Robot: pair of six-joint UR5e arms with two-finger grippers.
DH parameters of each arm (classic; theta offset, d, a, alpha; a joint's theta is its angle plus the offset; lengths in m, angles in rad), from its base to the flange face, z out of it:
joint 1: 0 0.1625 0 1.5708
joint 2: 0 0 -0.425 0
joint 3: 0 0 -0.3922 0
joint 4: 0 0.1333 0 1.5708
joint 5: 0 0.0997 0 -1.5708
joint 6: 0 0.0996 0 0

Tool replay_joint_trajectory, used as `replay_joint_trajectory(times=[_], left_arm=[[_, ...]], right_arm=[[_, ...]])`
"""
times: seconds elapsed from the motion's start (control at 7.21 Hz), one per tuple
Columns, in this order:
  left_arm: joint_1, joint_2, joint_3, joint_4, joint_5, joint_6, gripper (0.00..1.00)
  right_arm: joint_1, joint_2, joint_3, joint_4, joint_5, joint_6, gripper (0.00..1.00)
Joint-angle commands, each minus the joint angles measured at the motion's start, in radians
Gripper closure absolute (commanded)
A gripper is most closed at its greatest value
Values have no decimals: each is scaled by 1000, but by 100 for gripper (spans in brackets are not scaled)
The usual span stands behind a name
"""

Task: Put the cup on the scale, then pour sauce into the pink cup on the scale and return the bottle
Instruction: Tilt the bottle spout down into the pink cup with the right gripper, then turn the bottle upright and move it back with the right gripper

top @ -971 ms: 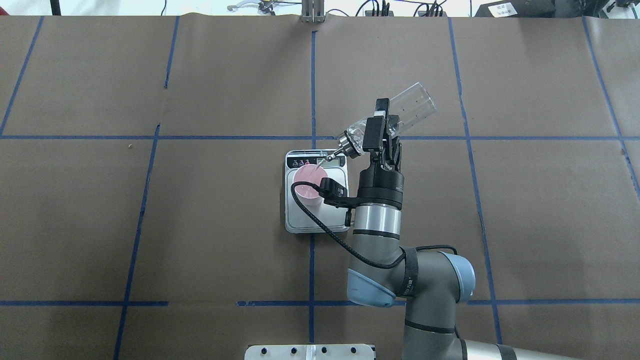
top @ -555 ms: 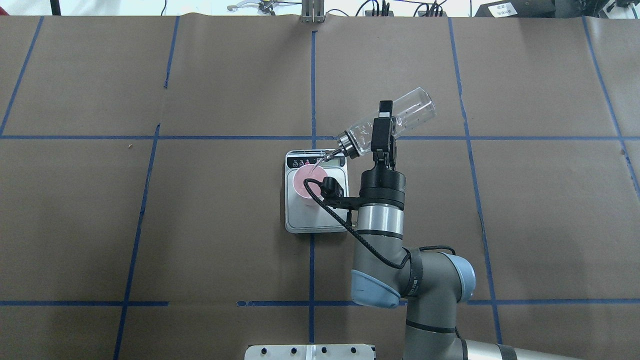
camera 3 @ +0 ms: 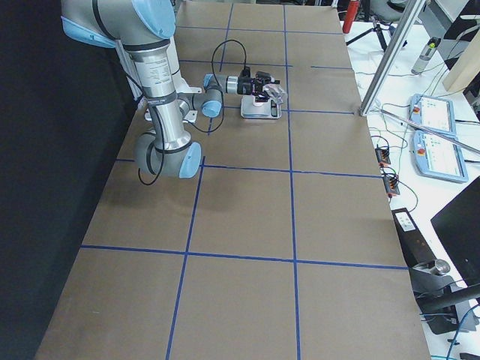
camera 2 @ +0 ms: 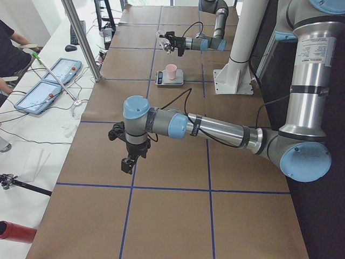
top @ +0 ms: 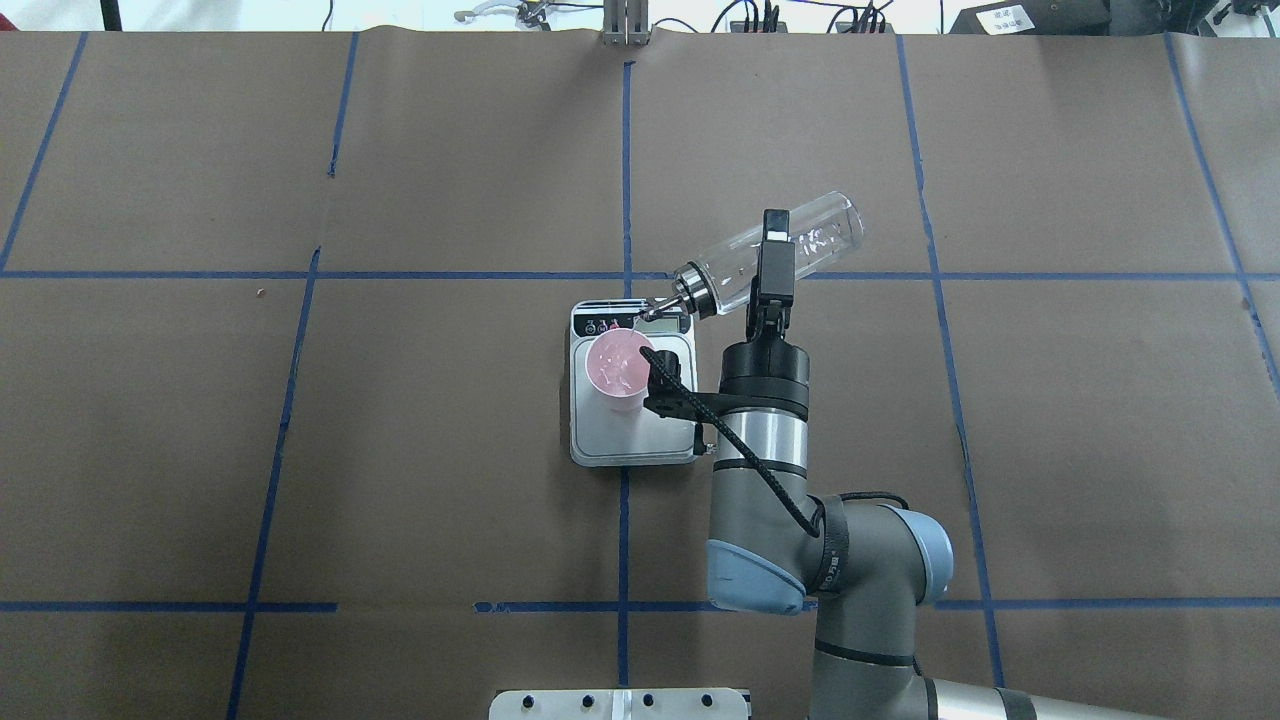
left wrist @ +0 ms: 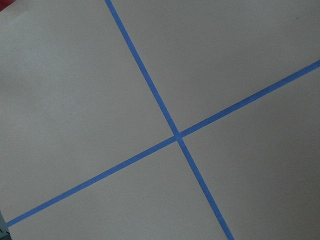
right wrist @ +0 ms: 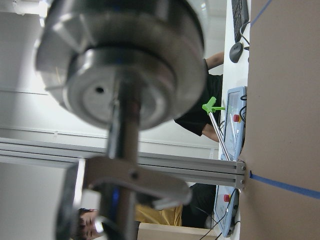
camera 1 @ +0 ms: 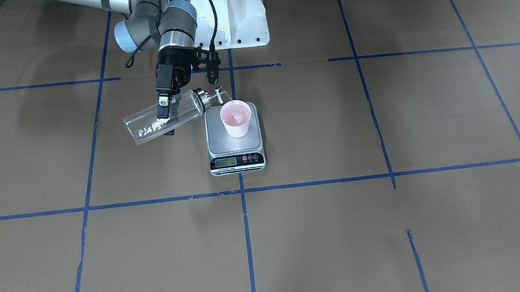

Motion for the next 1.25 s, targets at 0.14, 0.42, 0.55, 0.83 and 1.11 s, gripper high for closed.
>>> replay_joint_trajectory(times=[0.14, 0.42, 0.55, 0.83, 1.11], left_arm=[[-2, 0, -8, 2, 0, -1, 0], [-2, -5, -12, 2, 0, -4, 0], [-3, -5, -17, 4, 0, -7, 0], [-5, -2, -28, 5, -2, -10, 0], [-5, -2, -29, 5, 0, -10, 0]], right_arm=[[0, -1, 1, 5, 44, 160, 100], [3, -1, 55, 7, 123, 382, 100], [6, -30, 116, 8, 163, 456, 100], [11, -144, 243, 10, 242, 668, 100], [37, -212, 316, 12, 355, 1015, 100]])
